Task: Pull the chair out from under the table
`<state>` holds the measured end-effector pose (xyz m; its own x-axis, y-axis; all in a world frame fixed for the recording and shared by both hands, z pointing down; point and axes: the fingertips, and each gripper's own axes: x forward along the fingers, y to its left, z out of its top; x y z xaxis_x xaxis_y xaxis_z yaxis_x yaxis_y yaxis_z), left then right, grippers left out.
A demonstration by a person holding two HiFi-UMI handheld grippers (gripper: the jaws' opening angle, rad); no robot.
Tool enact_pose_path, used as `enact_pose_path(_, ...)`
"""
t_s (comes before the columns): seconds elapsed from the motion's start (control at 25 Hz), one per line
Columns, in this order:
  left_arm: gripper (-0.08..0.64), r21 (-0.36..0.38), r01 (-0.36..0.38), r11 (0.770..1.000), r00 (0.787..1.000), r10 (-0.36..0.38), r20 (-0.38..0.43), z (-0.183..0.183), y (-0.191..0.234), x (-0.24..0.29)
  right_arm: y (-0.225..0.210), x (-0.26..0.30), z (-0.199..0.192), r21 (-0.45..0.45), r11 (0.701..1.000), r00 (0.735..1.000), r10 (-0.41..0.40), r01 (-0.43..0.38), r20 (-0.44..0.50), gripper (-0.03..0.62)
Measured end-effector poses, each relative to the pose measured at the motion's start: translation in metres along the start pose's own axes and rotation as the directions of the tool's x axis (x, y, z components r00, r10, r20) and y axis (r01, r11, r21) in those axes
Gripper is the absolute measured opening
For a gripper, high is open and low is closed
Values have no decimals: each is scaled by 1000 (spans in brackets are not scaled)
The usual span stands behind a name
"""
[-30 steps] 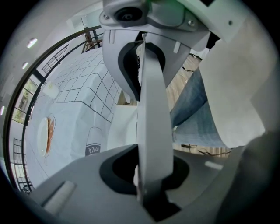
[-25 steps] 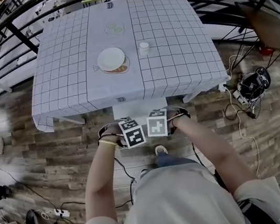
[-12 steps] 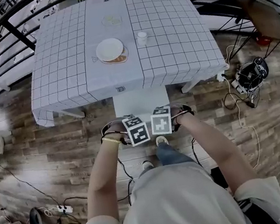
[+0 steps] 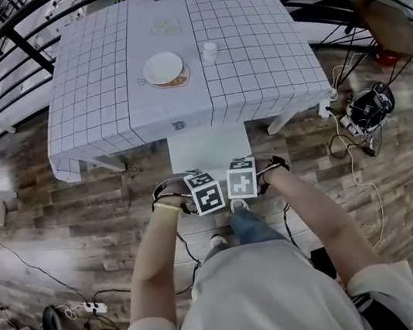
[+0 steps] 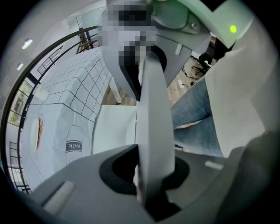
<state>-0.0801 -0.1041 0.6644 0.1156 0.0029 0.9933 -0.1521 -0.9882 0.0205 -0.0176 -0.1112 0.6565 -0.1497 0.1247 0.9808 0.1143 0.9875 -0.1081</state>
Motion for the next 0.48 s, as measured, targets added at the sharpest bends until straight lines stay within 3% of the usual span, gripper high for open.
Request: enact_pose_path(0.48, 80, 3, 5, 1000, 1000, -5, 4, 0, -35, 1, 34, 4, -1, 0, 1000, 1000, -3, 3, 0, 81)
